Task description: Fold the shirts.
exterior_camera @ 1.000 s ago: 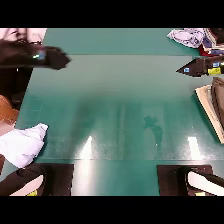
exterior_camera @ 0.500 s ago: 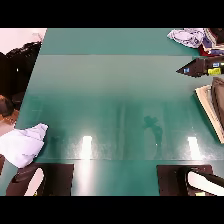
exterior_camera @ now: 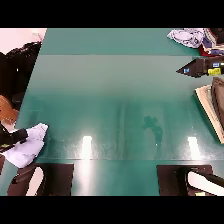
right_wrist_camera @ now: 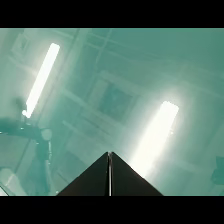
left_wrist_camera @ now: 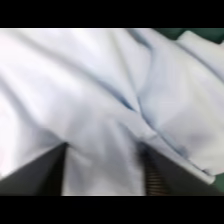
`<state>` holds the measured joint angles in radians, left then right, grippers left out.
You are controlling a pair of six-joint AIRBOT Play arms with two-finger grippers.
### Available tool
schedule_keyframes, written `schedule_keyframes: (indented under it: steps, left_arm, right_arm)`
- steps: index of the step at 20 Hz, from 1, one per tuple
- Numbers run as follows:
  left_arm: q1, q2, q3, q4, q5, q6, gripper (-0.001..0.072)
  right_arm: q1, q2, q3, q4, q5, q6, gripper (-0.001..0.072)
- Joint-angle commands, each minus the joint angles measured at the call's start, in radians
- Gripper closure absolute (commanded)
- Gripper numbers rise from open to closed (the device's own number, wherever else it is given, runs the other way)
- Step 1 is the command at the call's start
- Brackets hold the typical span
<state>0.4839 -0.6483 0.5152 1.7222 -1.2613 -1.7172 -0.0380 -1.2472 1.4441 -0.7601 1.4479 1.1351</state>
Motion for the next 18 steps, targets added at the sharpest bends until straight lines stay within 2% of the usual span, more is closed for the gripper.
schedule_keyframes:
  steps: [1,2,6,9,11,14,18]
  left_arm:
    - [0.004,-0.001,-0.027,0.002,0.035,-0.031,0.0506]
    - [0.004,-0.001,-0.004,0.001,0.037,-0.033,0.0684]
    - [0.004,0.002,0.220,-0.068,0.015,-0.038,0.0686]
    - [-0.021,0.003,0.535,-0.260,0.014,-0.036,0.0687]
    - [-0.118,0.003,0.765,-0.318,0.037,-0.037,0.0688]
    - [-0.294,0.003,1.004,-0.316,0.074,-0.063,0.0689]
    - [-0.440,-0.011,1.073,-0.317,0.086,-0.097,0.0689]
  right_arm:
    - [0.001,0.000,0.000,0.000,-0.005,0.000,0.0701]
    - [0.001,0.000,0.000,0.000,-0.007,0.000,0.0702]
    - [0.001,0.000,0.001,0.006,-0.012,0.000,0.0701]
    - [0.001,0.000,0.050,0.009,-0.031,0.001,0.0702]
    - [0.001,0.000,0.126,0.009,-0.055,0.001,0.0701]
    - [0.001,0.000,0.256,0.009,-0.102,0.001,0.0702]
    - [0.001,0.000,0.396,0.008,-0.145,0.001,0.0701]
